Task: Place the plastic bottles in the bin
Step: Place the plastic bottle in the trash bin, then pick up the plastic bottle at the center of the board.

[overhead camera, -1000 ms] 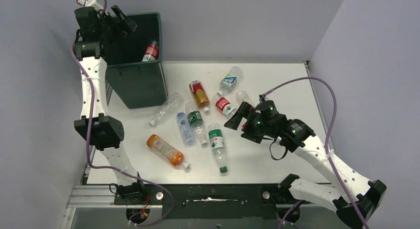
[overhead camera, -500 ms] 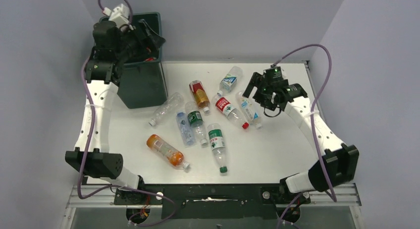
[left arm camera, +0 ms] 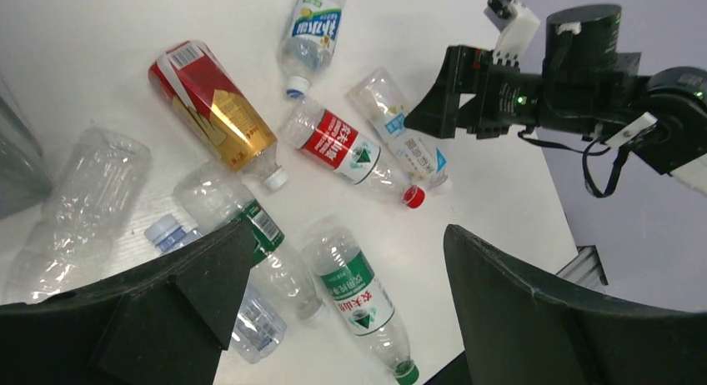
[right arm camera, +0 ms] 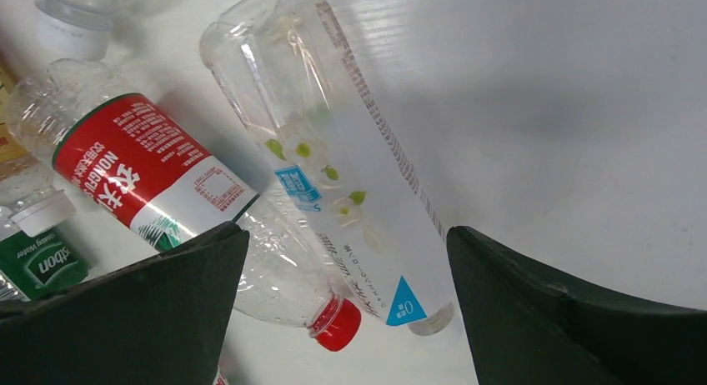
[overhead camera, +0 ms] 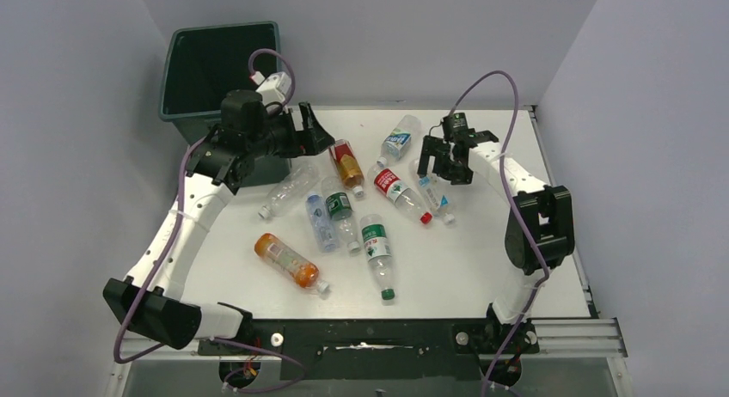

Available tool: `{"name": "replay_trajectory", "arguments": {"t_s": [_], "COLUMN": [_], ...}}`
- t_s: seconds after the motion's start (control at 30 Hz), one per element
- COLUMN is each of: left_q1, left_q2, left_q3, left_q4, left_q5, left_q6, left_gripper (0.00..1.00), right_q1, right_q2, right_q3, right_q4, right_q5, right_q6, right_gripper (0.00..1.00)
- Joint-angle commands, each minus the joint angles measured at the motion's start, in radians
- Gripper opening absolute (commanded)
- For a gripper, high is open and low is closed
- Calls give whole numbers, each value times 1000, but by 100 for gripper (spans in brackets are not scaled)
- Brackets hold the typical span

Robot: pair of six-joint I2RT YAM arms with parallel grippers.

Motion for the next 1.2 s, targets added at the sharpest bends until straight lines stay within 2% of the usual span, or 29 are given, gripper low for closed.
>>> {"name": "replay_trajectory", "arguments": {"t_s": [0.0, 0.2, 0.5, 0.7, 0.77, 0.93, 1.0, 1.17], "left_q1": [-32, -65, -68, -76, -77, -81, -81, -124], "left_q2": [-37, -34, -113, -182, -191, -164, -171, -170], "left_q3": [-12, 8, -50, -114, -128, -105, -121, -186], "left_q4": [17, -40, -96, -85, -75, -121, -96, 3], "left_q5": [9, -14, -36, -41, 3, 88, 115, 160], "left_q6": [23, 43, 49, 4, 6, 49, 36, -26], "left_gripper": [85, 85, 85, 85, 85, 85, 85, 85], "right_q1": [2, 3, -11, -26, -34, -85, -108, -157], "right_q2": [-17, 51, 178, 191, 171, 91, 54, -69], "right_q3": [39, 54, 155, 173, 162, 134, 126, 84], "right_q4": [91, 138, 115, 113, 114, 114, 107, 96], "right_q5": [-50, -107, -67, -78, -80, -90, -96, -116], "right_q6": [-91, -126, -140, -155, -152, -141, -142, -145], "right_gripper": [95, 96, 95, 72, 66, 58, 53, 50]}}
